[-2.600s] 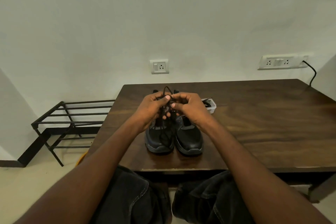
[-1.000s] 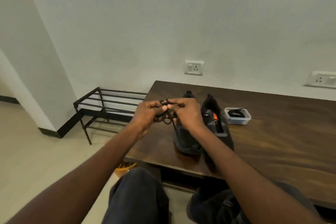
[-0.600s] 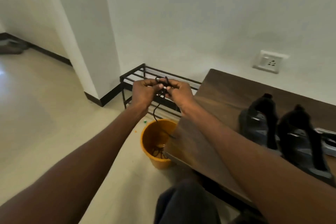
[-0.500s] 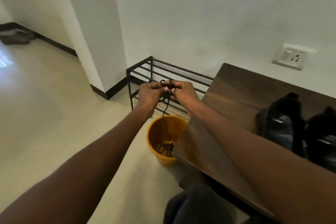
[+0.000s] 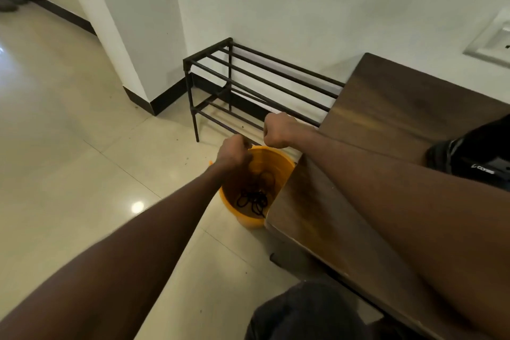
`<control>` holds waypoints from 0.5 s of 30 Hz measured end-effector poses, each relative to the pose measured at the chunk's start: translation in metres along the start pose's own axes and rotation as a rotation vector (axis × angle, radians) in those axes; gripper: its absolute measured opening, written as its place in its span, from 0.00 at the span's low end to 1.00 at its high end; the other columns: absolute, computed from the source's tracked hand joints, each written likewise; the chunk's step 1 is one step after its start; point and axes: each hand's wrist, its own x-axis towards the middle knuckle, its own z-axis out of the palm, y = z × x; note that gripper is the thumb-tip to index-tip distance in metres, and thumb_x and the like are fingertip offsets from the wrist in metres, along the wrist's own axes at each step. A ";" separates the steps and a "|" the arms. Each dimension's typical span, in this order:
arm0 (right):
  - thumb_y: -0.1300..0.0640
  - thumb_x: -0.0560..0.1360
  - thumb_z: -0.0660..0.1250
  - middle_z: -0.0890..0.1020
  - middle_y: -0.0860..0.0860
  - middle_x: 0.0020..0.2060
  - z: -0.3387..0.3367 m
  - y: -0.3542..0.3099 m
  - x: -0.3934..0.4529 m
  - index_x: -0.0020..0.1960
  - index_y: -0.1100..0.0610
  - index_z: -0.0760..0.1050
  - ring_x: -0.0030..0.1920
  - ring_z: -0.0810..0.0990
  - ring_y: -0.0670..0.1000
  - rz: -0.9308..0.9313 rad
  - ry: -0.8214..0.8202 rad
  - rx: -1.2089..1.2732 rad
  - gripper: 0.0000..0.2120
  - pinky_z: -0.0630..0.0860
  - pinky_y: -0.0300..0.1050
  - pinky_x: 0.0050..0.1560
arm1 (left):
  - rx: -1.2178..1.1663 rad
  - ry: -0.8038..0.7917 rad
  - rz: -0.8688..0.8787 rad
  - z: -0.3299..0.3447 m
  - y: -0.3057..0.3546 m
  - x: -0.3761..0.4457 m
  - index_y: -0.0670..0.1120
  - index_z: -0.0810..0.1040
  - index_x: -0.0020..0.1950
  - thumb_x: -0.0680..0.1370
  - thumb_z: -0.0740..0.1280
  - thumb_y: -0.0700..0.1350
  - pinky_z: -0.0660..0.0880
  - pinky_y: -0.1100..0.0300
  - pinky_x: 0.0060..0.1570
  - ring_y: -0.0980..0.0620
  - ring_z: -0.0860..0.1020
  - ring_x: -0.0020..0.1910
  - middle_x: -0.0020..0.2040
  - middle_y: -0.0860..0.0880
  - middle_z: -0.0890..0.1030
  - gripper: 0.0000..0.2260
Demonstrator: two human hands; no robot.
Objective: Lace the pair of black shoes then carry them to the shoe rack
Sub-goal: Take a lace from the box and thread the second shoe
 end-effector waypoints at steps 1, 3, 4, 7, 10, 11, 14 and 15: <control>0.58 0.78 0.71 0.82 0.55 0.49 -0.005 0.001 -0.008 0.58 0.56 0.81 0.49 0.83 0.56 -0.018 0.043 0.011 0.09 0.84 0.56 0.53 | -0.012 0.009 0.009 -0.002 0.000 -0.005 0.42 0.81 0.63 0.81 0.70 0.40 0.74 0.65 0.43 0.53 0.78 0.50 0.58 0.45 0.82 0.11; 0.61 0.77 0.71 0.84 0.53 0.47 -0.017 0.002 -0.027 0.54 0.56 0.84 0.48 0.84 0.54 -0.049 0.130 0.067 0.07 0.85 0.53 0.51 | -0.062 0.026 0.050 -0.006 0.007 -0.016 0.42 0.82 0.61 0.82 0.68 0.39 0.73 0.67 0.41 0.54 0.78 0.51 0.58 0.46 0.83 0.09; 0.62 0.76 0.70 0.85 0.53 0.47 -0.025 0.004 -0.040 0.51 0.55 0.85 0.48 0.84 0.53 -0.057 0.179 0.110 0.07 0.85 0.52 0.50 | -0.105 0.045 0.083 -0.009 0.015 -0.025 0.42 0.83 0.61 0.82 0.67 0.39 0.74 0.66 0.44 0.54 0.79 0.51 0.58 0.46 0.83 0.09; 0.64 0.75 0.69 0.87 0.49 0.47 -0.051 0.016 -0.091 0.48 0.52 0.87 0.49 0.84 0.49 -0.050 0.373 0.274 0.11 0.83 0.48 0.50 | -0.281 0.136 0.189 -0.016 0.056 -0.056 0.44 0.84 0.59 0.84 0.66 0.41 0.78 0.60 0.50 0.55 0.82 0.49 0.53 0.50 0.85 0.09; 0.63 0.76 0.70 0.88 0.48 0.46 -0.076 0.047 -0.159 0.48 0.51 0.88 0.49 0.85 0.46 0.020 0.622 0.471 0.10 0.81 0.45 0.55 | -0.388 0.213 0.308 -0.018 0.116 -0.094 0.48 0.86 0.53 0.82 0.67 0.42 0.79 0.61 0.47 0.57 0.82 0.44 0.46 0.54 0.86 0.07; 0.62 0.77 0.71 0.88 0.47 0.46 -0.084 0.064 -0.189 0.49 0.51 0.88 0.49 0.85 0.45 0.055 0.688 0.524 0.09 0.81 0.45 0.56 | -0.394 0.207 0.359 -0.014 0.142 -0.110 0.48 0.86 0.51 0.81 0.68 0.42 0.79 0.58 0.50 0.56 0.83 0.46 0.47 0.54 0.86 0.07; 0.62 0.78 0.71 0.88 0.44 0.45 -0.101 0.108 -0.267 0.49 0.51 0.87 0.50 0.85 0.43 0.139 0.845 0.638 0.09 0.81 0.44 0.59 | -0.306 0.126 0.501 0.002 0.211 -0.164 0.46 0.85 0.55 0.80 0.69 0.43 0.76 0.60 0.55 0.54 0.82 0.52 0.52 0.52 0.85 0.07; 0.62 0.78 0.71 0.88 0.45 0.46 -0.103 0.122 -0.291 0.49 0.51 0.87 0.50 0.85 0.43 0.181 0.865 0.642 0.09 0.80 0.44 0.60 | -0.277 0.096 0.566 0.012 0.228 -0.182 0.47 0.85 0.57 0.80 0.69 0.43 0.76 0.60 0.56 0.54 0.81 0.53 0.54 0.51 0.85 0.08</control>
